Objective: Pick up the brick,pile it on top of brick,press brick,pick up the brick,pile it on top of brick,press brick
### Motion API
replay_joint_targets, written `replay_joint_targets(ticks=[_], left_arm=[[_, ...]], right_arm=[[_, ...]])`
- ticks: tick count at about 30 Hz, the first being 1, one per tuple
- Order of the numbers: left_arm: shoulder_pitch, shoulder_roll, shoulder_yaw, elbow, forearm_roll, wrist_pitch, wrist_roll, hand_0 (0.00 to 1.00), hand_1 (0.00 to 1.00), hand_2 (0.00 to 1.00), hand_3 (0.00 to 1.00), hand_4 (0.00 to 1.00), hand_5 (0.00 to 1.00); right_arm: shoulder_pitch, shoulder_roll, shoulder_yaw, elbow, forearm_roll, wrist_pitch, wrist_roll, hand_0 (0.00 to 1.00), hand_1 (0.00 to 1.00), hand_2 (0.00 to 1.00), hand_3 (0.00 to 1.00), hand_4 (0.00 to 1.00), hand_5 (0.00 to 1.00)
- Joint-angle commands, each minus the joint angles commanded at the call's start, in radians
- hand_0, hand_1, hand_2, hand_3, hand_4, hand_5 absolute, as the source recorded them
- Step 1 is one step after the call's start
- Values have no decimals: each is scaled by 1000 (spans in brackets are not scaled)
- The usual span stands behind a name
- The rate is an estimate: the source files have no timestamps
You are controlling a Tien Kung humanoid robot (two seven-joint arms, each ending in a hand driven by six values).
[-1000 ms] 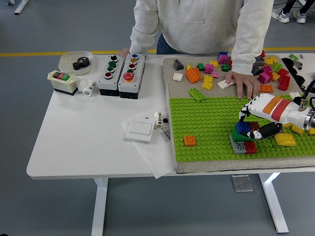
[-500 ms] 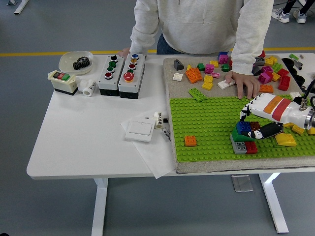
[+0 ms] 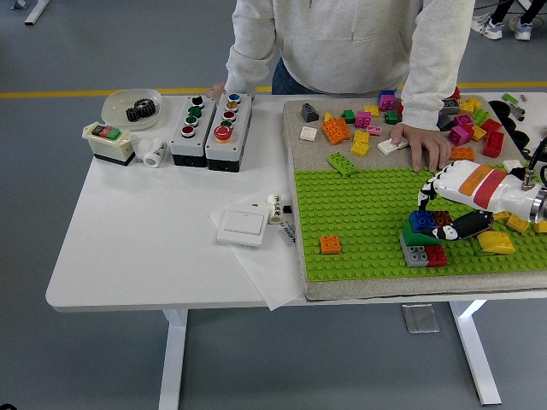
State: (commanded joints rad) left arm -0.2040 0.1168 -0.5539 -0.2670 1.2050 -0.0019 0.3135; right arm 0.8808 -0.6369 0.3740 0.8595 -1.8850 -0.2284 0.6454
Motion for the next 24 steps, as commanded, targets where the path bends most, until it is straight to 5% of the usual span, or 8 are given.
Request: replay_joint_targets(ticks=[24], left_arm=[[0, 1, 3, -1, -3, -2, 0, 751, 739, 747, 594, 659, 592]], right_arm=[[0, -2, 9, -1, -20, 14, 0, 548, 603, 668, 570, 798, 418]])
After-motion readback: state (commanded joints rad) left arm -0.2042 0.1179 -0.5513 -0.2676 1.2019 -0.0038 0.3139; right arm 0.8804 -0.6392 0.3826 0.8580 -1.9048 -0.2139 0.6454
